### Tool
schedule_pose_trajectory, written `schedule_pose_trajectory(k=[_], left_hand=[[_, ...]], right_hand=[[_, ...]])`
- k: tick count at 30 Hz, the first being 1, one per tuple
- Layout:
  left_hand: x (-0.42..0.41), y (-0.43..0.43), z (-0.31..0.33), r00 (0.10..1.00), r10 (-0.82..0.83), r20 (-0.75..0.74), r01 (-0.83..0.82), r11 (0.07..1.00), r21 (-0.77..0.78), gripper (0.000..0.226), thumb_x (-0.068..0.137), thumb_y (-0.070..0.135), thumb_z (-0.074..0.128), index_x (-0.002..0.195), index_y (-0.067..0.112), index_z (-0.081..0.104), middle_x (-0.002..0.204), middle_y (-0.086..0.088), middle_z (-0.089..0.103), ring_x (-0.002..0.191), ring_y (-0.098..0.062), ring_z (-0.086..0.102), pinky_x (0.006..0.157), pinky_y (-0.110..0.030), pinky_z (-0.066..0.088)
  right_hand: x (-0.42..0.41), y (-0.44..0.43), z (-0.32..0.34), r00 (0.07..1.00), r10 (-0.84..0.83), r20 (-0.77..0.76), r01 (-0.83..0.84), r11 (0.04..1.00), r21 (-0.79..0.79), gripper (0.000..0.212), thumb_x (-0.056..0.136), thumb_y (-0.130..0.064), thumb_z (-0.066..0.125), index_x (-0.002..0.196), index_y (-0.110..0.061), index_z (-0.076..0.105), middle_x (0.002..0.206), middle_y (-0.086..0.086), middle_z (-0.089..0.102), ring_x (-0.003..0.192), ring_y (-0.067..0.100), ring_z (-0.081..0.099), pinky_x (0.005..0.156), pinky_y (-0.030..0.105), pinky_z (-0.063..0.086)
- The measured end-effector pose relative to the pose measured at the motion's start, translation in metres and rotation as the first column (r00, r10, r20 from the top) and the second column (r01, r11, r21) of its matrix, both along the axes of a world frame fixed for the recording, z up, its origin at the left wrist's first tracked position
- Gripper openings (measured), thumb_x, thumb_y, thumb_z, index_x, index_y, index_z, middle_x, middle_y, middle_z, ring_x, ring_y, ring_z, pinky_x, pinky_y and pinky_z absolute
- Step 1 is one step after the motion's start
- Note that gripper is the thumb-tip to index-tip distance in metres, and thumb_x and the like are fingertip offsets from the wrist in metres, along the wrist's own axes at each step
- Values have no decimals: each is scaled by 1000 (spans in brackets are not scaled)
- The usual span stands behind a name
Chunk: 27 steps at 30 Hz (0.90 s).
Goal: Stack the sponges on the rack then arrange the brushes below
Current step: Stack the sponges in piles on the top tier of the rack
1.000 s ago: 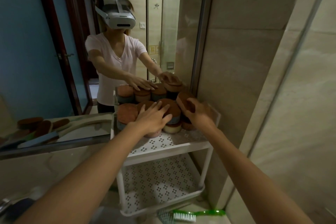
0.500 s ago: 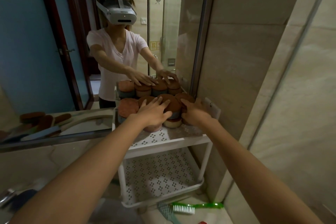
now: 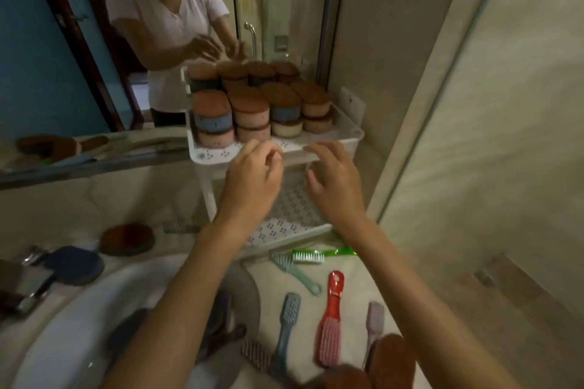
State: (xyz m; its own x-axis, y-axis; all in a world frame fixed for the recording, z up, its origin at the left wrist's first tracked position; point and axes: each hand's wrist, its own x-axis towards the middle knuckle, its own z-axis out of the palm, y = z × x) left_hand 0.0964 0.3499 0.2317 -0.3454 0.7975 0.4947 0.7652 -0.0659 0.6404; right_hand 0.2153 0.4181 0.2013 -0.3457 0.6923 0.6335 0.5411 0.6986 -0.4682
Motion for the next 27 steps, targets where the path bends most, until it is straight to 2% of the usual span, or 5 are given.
schedule_pose_trajectory(k=[5, 9, 13, 17, 27], left_hand=[[28, -48, -91, 977, 20, 212, 43, 955, -292, 16, 93, 13, 50, 98, 6, 63, 101, -10, 64, 89, -21, 59, 74, -25, 41], [60, -65, -158, 966, -92, 241, 222, 769, -599, 24, 86, 16, 58, 108, 5, 59, 113, -13, 59, 101, -28, 60, 86, -33, 46], [93, -83, -190, 936, -296, 190, 333, 575, -747, 43, 83, 34, 63, 118, 13, 50, 122, -7, 47, 114, -23, 51, 94, -33, 43], [119, -98, -212, 876, -471, 106, 312, 385, -869, 88, 79, 44, 65, 147, 20, 15, 152, -7, 18, 137, -27, 29, 110, -44, 34], [124, -104, -234, 810, -583, -61, 224, 405, -886, 91, 72, 42, 73, 142, 15, 21, 146, -11, 21, 129, -28, 35, 106, -41, 37]], right_hand=[[26, -62, -82, 999, -16, 36, 26, 948, -318, 39, 79, -13, 45, 112, -3, 64, 110, 16, 63, 98, 30, 62, 85, 26, 44], [69, -91, -136, 967, -123, 223, 236, 759, -606, 33, 85, -7, 54, 117, -8, 63, 118, 14, 62, 109, 28, 57, 91, 29, 41], [113, -118, -168, 818, -325, 475, 568, 587, -577, 36, 86, -21, 54, 121, -10, 57, 124, 14, 53, 119, 29, 45, 95, 35, 40], [138, -132, -181, 709, -375, 597, 705, 407, -581, 49, 84, -34, 56, 123, -6, 45, 127, 18, 42, 124, 34, 37, 96, 41, 40], [145, -136, -202, 700, -379, 606, 703, 210, -680, 96, 77, -40, 68, 146, -9, 9, 140, 22, 31, 126, 40, 39, 100, 45, 40]])
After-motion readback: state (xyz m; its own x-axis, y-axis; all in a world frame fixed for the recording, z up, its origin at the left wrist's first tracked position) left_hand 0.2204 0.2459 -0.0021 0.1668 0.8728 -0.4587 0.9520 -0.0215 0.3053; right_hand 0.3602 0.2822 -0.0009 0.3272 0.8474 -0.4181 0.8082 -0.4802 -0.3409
